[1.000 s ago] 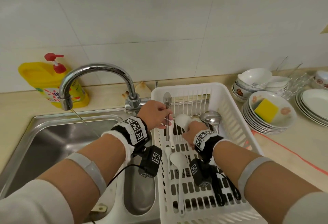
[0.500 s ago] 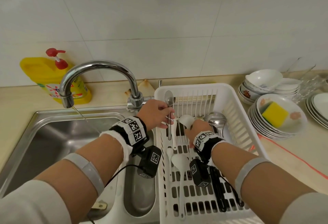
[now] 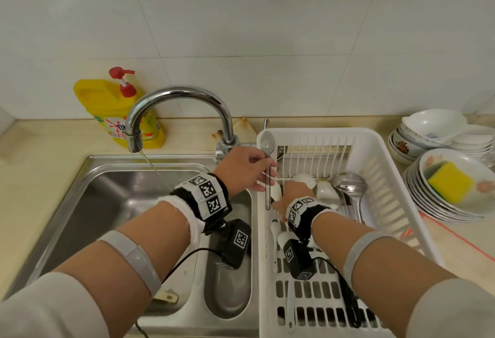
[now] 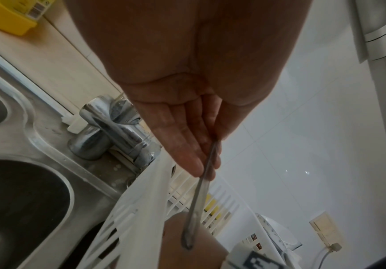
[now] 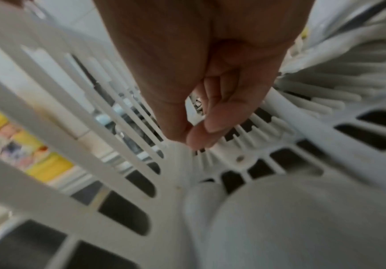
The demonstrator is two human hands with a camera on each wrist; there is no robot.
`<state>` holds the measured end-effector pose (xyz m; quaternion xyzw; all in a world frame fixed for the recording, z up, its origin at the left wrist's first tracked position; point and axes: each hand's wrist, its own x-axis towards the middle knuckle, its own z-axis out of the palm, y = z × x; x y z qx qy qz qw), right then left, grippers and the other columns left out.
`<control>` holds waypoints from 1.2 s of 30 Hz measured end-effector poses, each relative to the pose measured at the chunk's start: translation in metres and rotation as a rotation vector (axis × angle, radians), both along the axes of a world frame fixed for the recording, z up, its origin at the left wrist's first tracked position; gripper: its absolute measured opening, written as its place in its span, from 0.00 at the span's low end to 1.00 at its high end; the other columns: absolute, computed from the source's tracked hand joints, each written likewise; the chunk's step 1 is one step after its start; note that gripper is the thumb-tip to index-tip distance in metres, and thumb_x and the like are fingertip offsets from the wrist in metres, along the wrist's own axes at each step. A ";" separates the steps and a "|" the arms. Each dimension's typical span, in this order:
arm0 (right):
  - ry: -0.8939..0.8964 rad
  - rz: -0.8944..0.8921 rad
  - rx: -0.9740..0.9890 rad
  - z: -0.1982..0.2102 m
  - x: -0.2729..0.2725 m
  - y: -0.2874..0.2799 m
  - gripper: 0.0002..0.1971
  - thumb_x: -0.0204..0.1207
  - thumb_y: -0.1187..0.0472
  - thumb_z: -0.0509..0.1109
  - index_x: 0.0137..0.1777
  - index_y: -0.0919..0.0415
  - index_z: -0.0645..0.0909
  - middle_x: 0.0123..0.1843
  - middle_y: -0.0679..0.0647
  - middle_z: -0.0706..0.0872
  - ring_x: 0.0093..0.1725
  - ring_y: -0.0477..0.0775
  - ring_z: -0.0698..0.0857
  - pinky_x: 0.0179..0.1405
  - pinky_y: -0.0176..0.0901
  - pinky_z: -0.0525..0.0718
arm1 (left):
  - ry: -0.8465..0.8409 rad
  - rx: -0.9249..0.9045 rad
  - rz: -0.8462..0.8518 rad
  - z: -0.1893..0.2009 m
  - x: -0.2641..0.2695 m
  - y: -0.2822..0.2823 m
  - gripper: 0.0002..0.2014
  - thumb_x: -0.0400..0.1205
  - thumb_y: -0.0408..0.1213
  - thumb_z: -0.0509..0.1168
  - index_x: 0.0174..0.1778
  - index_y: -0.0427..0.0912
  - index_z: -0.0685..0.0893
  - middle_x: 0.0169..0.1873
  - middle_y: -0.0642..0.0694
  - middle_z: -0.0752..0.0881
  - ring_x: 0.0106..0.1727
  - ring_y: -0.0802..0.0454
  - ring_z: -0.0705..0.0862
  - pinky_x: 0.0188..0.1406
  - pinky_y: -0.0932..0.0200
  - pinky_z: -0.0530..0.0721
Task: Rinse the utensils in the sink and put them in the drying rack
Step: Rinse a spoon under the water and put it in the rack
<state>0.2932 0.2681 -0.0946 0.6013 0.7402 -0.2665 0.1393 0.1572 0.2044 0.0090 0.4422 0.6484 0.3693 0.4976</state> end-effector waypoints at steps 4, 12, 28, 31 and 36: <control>0.121 -0.131 -0.128 0.014 0.011 -0.006 0.13 0.74 0.51 0.73 0.44 0.62 0.87 0.35 0.54 0.93 0.35 0.52 0.92 0.41 0.45 0.92 | -0.008 -0.030 -0.048 0.004 0.009 0.002 0.10 0.89 0.33 0.60 0.54 0.30 0.84 0.46 0.36 0.92 0.47 0.41 0.93 0.43 0.49 0.92; 0.091 -0.217 -0.439 0.053 0.096 -0.042 0.12 0.78 0.60 0.73 0.48 0.72 0.85 0.36 0.60 0.93 0.31 0.51 0.90 0.39 0.42 0.92 | -0.026 -0.098 -0.175 0.000 0.040 -0.005 0.07 0.89 0.33 0.61 0.52 0.34 0.82 0.47 0.35 0.92 0.47 0.40 0.93 0.40 0.53 0.93; -0.193 -0.046 -0.618 0.028 0.119 -0.070 0.10 0.82 0.54 0.72 0.43 0.59 0.85 0.30 0.47 0.89 0.35 0.45 0.83 0.37 0.33 0.83 | -0.033 -0.056 -0.141 -0.009 0.050 -0.023 0.07 0.88 0.34 0.63 0.49 0.35 0.84 0.45 0.37 0.93 0.45 0.41 0.94 0.44 0.48 0.93; -0.154 -0.052 -0.483 0.033 0.120 -0.063 0.15 0.76 0.49 0.77 0.45 0.63 0.89 0.43 0.55 0.93 0.43 0.54 0.91 0.54 0.46 0.90 | -0.031 -0.056 -0.139 -0.010 0.046 -0.025 0.07 0.88 0.34 0.64 0.49 0.35 0.85 0.46 0.37 0.93 0.45 0.41 0.94 0.46 0.47 0.93; -0.021 -0.094 -0.524 0.025 0.092 -0.063 0.20 0.71 0.44 0.80 0.51 0.62 0.90 0.45 0.54 0.95 0.43 0.53 0.93 0.58 0.50 0.90 | -0.024 -0.046 -0.092 -0.005 0.038 -0.027 0.10 0.88 0.33 0.62 0.56 0.28 0.84 0.49 0.34 0.92 0.47 0.39 0.93 0.44 0.50 0.91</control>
